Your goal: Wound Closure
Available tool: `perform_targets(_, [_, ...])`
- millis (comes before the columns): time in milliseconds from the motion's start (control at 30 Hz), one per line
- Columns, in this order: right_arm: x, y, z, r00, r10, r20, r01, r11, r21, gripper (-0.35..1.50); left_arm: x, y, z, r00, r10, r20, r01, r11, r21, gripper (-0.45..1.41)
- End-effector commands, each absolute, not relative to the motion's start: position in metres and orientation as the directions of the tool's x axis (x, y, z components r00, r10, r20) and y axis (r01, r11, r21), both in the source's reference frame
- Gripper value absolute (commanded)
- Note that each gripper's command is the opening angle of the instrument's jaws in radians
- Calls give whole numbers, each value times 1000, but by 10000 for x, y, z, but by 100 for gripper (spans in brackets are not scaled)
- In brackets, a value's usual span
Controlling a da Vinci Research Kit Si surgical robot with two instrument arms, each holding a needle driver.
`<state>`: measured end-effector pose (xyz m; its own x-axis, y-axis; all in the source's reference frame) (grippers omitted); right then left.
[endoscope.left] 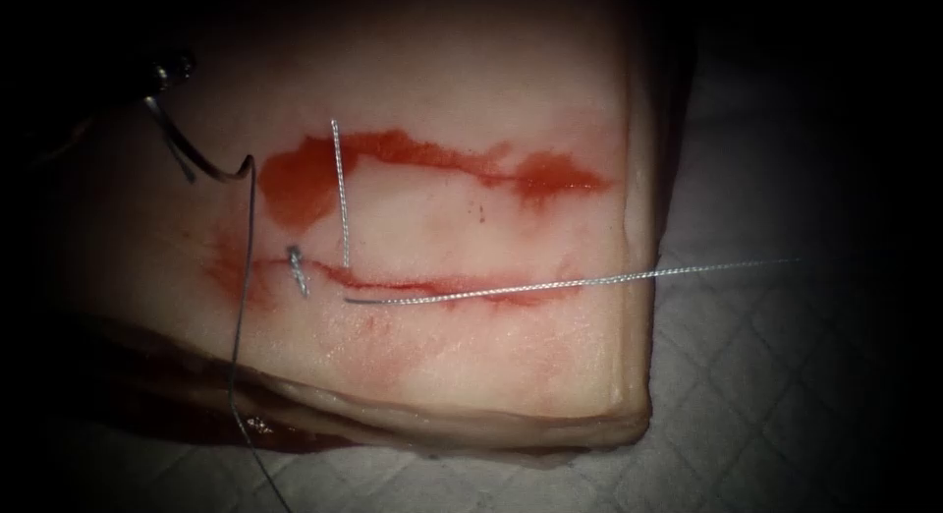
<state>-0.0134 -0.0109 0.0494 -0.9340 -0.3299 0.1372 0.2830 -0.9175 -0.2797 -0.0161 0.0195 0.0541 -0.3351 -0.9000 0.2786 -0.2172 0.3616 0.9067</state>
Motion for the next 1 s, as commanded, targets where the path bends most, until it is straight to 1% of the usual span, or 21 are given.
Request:
perform_targets(33, [-120, -114, 495, -942, -290, 171, 239, -934, -265, -35, -166, 196, 547, -336, -901, 274, -207, 355, 912, -45])
perform_targets(67, [-117, -119, 492, -946, -269, 183, 219, -942, -253, 10, -165, 195, 549, -329, -904, 272, -197, 348, 917, -45])
perform_targets(133, [-110, -124, 483, -950, -243, 198, 192, -950, -248, 71, -162, 192, 555, -301, -912, 278, -158, 335, 929, -45])
perform_targets(167, [-105, -124, 475, -946, -246, 211, 190, -949, -252, 93, -160, 191, 559, -280, -917, 285, -137, 332, 933, -45])
perform_targets(200, [-101, -122, 468, -940, -256, 228, 195, -946, -258, 94, -157, 188, 563, -250, -922, 295, -110, 330, 938, -45])
perform_targets(233, [-97, -120, 461, -927, -278, 251, 213, -942, -258, 91, -153, 186, 567, -220, -927, 303, -80, 327, 942, -45])
perform_targets(267, [-93, -118, 453, -915, -292, 279, 222, -941, -257, 94, -150, 183, 570, -186, -932, 312, -57, 327, 943, -45])
perform_targets(333, [-83, -113, 432, -871, -348, 347, 271, -929, -252, 94, -140, 172, 578, -84, -940, 331, 4, 331, 943, -45])
perform_targets(367, [-78, -111, 421, -846, -371, 383, 290, -923, -254, 96, -136, 165, 582, -33, -941, 337, 36, 336, 941, -45])
perform_targets(400, [-72, -109, 408, -814, -394, 426, 312, -916, -251, 103, -132, 157, 586, 18, -940, 342, 67, 342, 937, -45])
perform_targets(467, [-65, -103, 388, -752, -433, 496, 358, -901, -244, 103, -126, 136, 595, 148, -928, 342, 106, 359, 927, -45])
perform_targets(500, [-60, -97, 376, -712, -453, 537, 391, -890, -234, 99, -124, 125, 598, 220, -916, 335, 94, 361, 928, -45])
perform_targets(533, [-54, -92, 369, -686, -466, 559, 416, -881, -224, 89, -125, 110, 602, 300, -897, 324, 79, 362, 929, -45])
perform_targets(567, [-47, -87, 364, -666, -473, 577, 438, -874, -212, 76, -127, 100, 603, 342, -884, 319, 82, 366, 927, -21])
perform_targets(600, [-37, -81, 360, -638, -485, 598, 471, -860, -196, 73, -130, 91, 603, 373, -874, 310, 91, 367, 926, 22])
perform_targets(633, [-30, -78, 358, -613, -493, 617, 485, -852, -198, 74, -137, 82, 602, 407, -847, 341, 79, 404, 911, 61])
perform_targets(733, [-14, -70, 357, -500, -511, 699, 489, -833, -260, 84, -150, 73, 592, 470, -793, 388, 41, 459, 888, 101])
perform_targets(800, [-7, -64, 359, -419, -513, 749, 452, -833, -318, 99, -152, 70, 586, 511, -738, 441, -5, 510, 860, 116])
perform_targets(833, [-2, -58, 361, -368, -509, 778, 437, -833, -338, 104, -152, 69, 583, 531, -707, 467, -19, 542, 840, 120])
perform_targets(933, [8, -43, 358, -249, -496, 832, 448, -820, -355, 98, -147, 68, 577, 623, -611, 489, -11, 618, 786, 126])
perform_targets(1000, [13, -32, 352, -169, -483, 859, 467, -807, -362, 96, -147, 75, 576, 691, -565, 451, 9, 631, 776, 128])
